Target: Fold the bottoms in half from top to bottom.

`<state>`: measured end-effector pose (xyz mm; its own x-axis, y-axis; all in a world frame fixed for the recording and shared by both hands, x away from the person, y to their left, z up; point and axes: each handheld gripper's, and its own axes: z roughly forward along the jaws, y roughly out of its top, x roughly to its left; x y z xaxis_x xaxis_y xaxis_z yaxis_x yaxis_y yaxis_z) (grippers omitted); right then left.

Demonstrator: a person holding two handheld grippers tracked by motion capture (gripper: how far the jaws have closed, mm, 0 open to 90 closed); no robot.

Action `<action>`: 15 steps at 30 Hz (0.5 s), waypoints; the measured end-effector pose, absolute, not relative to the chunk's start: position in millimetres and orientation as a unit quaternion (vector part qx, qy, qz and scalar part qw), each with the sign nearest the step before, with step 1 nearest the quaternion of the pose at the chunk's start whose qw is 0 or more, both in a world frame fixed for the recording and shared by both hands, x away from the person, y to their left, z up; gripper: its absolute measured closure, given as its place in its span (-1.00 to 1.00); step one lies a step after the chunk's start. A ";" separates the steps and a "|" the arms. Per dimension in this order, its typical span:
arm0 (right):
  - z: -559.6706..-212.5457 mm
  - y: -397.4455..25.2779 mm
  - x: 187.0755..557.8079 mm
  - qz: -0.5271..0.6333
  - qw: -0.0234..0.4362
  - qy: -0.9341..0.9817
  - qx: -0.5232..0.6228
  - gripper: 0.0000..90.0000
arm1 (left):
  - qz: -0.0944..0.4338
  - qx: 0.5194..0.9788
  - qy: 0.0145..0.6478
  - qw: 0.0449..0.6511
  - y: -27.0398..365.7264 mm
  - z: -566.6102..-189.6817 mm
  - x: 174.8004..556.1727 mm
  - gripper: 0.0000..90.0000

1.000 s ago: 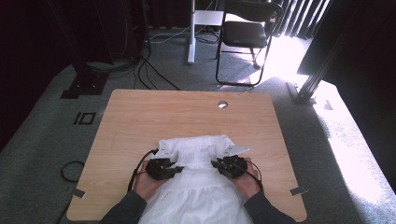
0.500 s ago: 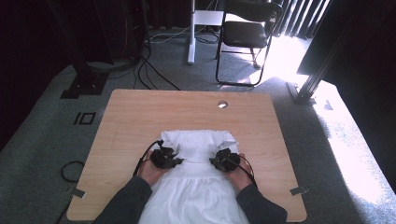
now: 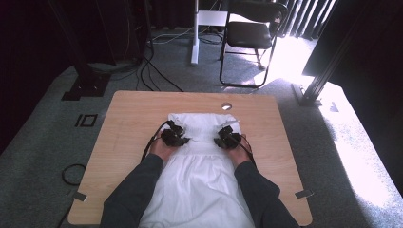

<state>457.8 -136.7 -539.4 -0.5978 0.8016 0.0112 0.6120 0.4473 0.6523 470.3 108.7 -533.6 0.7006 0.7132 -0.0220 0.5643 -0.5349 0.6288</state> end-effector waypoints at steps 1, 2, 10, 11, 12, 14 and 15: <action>-539.0 -136.1 464.0 0.311 0.152 0.836 0.426 0.72 | 0.122 0.865 0.375 0.309 107.4 -533.2 475.7 0.70; -538.4 -135.0 471.6 0.308 0.154 0.834 0.430 0.72 | 0.124 0.863 0.381 0.308 106.3 -533.1 478.3 0.70; -536.0 -128.8 488.3 0.297 0.158 0.834 0.437 0.74 | 0.122 0.854 0.402 0.306 105.8 -531.1 486.4 0.74; -535.6 -129.3 487.6 0.299 0.159 0.834 0.436 0.74 | 0.125 0.855 0.399 0.306 105.4 -529.5 484.7 0.76; -534.3 -129.4 486.0 0.300 0.161 0.833 0.436 0.75 | 0.129 0.854 0.397 0.309 105.0 -526.9 482.7 0.77; -526.7 -128.5 480.1 0.303 0.178 0.831 0.431 0.77 | 0.131 0.850 0.391 0.328 107.0 -519.5 478.1 0.79; -521.0 -128.8 477.1 0.307 0.188 0.831 0.425 0.77 | 0.131 0.848 0.386 0.338 108.9 -514.6 475.6 0.79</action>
<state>477.1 -128.8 -521.0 -0.5681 0.8214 -0.0508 0.5911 0.4502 0.6693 475.6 108.9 -514.6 0.6667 0.7443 -0.0385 0.5664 -0.4723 0.6753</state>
